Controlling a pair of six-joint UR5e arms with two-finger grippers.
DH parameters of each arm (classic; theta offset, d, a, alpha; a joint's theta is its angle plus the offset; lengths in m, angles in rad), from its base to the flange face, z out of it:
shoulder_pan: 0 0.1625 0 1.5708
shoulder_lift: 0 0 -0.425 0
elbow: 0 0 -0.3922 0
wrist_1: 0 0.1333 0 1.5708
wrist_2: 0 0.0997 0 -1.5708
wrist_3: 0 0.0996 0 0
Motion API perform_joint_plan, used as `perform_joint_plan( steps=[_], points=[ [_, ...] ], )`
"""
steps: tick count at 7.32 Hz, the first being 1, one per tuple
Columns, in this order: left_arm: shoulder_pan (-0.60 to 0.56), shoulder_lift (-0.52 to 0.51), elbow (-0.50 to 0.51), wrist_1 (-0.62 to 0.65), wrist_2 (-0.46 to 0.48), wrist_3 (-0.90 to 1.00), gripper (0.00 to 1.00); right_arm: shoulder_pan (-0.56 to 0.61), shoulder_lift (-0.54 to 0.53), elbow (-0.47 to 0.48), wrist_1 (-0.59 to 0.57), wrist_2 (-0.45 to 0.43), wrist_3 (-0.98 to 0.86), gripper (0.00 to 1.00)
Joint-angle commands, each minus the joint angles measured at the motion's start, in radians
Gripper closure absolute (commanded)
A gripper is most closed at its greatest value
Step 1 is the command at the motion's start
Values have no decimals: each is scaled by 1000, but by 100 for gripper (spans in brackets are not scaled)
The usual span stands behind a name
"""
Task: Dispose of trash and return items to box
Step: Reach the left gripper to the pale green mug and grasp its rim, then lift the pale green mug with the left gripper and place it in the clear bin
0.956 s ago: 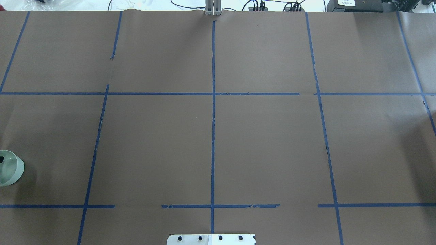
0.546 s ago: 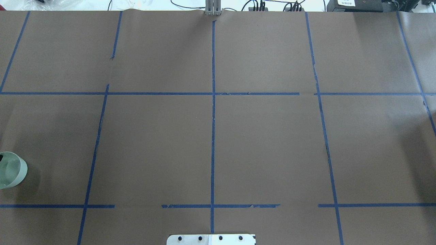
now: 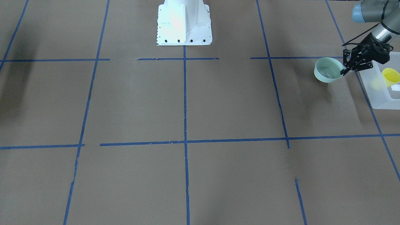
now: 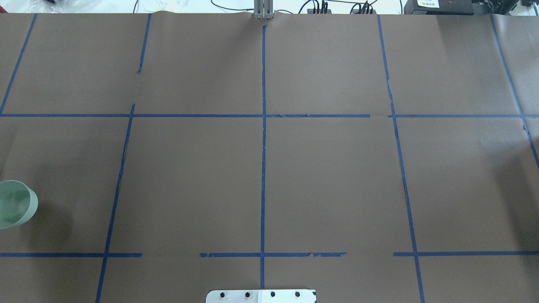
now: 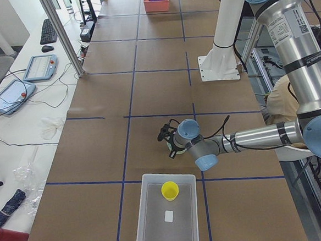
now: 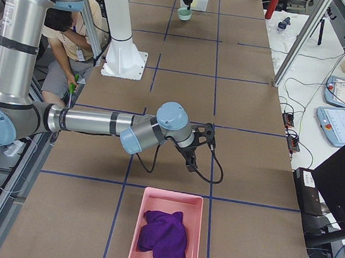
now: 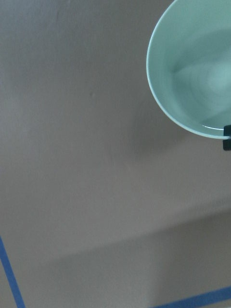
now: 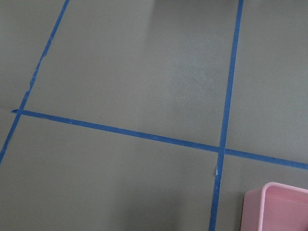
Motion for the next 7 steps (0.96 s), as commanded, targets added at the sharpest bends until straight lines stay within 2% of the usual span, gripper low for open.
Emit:
perform_joint_plan(
  steps=[1,3,4,5,6,7],
  points=[
    [-227,-1,-5,146,-137,267,100,0,2,-1,-1,1,2,0],
    [-410,-55,-28,406,-136,532,100,0,3,-1,-3,1,3,0],
    [-545,-92,-21,573,-122,708,100,0,3,-1,-3,1,3,0],
    [-637,-154,7,694,-73,849,100,-2,3,-1,-3,1,3,0],
    [-716,-241,101,740,14,972,100,-2,3,-1,-3,1,0,0],
    [-763,-312,236,727,40,1063,100,-2,3,-2,-3,1,0,0]
  ],
)
